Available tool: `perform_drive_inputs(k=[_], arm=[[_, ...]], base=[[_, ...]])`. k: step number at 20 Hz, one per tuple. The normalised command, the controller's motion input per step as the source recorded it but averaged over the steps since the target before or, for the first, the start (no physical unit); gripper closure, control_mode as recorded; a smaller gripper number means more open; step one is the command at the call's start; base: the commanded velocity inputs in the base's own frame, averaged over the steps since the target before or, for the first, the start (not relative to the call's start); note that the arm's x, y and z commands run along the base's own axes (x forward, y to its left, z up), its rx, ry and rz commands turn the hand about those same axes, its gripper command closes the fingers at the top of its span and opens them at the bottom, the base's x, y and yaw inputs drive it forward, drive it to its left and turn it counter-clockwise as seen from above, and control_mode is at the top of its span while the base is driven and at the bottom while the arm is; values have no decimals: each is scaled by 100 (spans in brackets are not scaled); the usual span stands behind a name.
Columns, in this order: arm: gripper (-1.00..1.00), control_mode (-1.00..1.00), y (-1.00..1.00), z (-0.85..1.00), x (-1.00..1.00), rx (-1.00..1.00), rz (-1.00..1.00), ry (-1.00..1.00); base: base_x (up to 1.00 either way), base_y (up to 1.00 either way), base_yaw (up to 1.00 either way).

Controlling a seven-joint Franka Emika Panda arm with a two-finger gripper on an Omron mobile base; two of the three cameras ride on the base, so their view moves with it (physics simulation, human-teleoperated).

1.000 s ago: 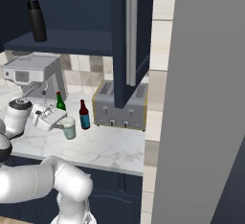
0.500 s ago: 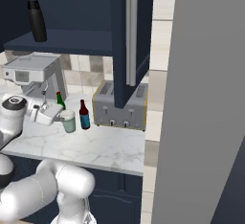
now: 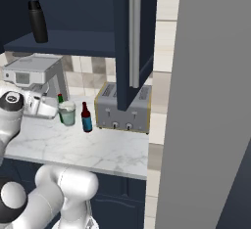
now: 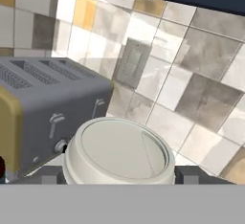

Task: Sort all alcoholic drinks to one cabinet, and non-alcoholic drinks to the other.

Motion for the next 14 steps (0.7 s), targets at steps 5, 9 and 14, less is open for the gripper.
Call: perform_drive_inputs(k=[5, 9, 14], arm=[[100, -100, 0, 55, 0, 10, 14, 0], [100, -100, 0, 49, 0, 5, 8, 0], [100, -100, 0, 43, -6, 0, 6, 0]], base=[[0, 0, 0], [0, 0, 0], [0, 0, 0]])
